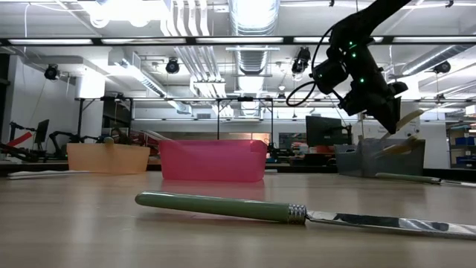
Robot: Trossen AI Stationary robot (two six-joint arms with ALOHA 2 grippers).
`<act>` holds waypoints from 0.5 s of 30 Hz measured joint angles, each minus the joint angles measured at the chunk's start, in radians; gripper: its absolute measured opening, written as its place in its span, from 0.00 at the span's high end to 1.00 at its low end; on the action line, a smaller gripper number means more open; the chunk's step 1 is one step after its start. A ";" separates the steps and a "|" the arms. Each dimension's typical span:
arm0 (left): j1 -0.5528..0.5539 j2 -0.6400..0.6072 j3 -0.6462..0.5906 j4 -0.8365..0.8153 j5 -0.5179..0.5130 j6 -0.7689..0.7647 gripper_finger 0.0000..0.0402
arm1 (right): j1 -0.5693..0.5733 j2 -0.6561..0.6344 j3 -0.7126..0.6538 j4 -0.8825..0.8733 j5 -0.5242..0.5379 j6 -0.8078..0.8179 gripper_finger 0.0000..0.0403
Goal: Sort silverware by color (type)
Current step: Put the yellow table knife into the black bin
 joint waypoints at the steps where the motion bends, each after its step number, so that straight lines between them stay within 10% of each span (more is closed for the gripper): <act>1: 0.000 0.000 0.000 0.000 0.000 0.000 0.78 | 0.000 0.000 0.000 0.001 0.000 0.000 0.82; 15: 0.001 0.000 0.000 0.000 0.000 0.000 0.78 | 0.000 0.000 0.000 0.011 -0.001 0.000 0.81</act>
